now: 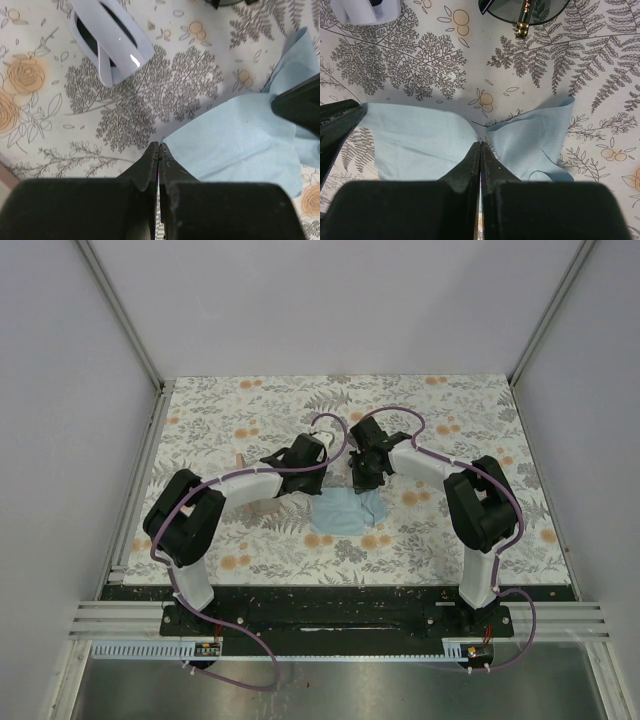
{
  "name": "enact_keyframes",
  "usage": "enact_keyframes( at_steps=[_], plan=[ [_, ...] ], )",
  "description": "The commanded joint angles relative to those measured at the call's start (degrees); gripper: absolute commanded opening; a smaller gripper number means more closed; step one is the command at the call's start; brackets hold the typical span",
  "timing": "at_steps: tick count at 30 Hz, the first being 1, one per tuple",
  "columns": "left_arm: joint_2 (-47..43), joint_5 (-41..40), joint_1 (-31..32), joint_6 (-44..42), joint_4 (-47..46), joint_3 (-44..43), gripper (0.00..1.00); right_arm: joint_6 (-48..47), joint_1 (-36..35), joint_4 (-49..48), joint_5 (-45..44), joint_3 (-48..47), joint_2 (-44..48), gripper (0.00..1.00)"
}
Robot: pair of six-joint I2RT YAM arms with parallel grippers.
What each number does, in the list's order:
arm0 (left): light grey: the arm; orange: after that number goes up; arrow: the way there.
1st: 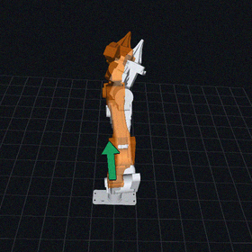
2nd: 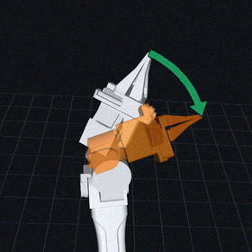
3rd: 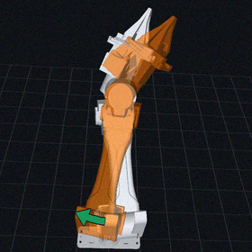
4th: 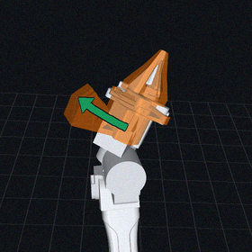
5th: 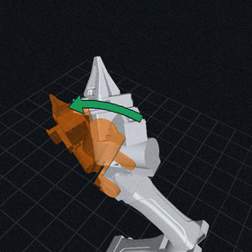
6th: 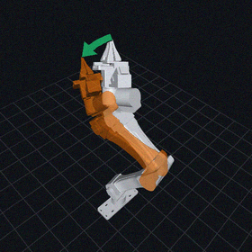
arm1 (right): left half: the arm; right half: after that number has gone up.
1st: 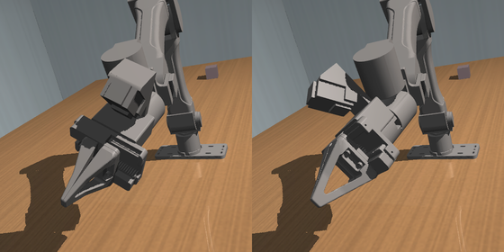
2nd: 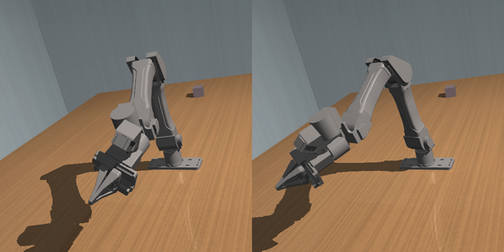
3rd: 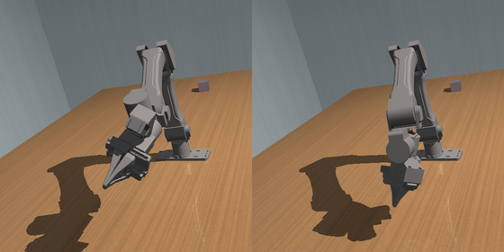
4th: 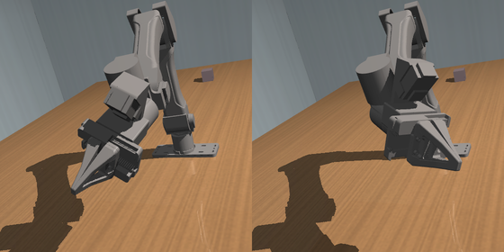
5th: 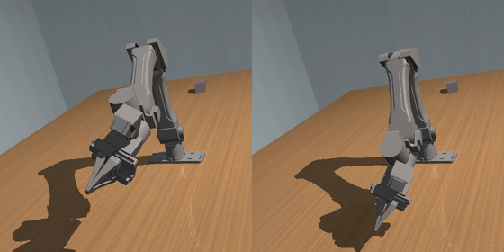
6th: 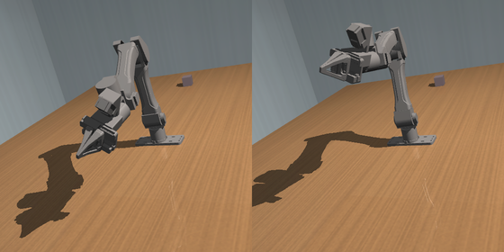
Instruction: Organize the sunglasses
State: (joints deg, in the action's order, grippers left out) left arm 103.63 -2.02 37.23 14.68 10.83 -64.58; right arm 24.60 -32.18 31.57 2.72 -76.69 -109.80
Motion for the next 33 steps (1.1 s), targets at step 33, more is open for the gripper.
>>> enact_keyframes(
  at_steps=[33],
  plan=[
    [-14.2, 7.0, 1.4, -1.6, -5.2, 11.8, 0.00, -0.3, 0.4, -2.0, 8.4, 9.0, 11.7, 0.00]
  ],
)
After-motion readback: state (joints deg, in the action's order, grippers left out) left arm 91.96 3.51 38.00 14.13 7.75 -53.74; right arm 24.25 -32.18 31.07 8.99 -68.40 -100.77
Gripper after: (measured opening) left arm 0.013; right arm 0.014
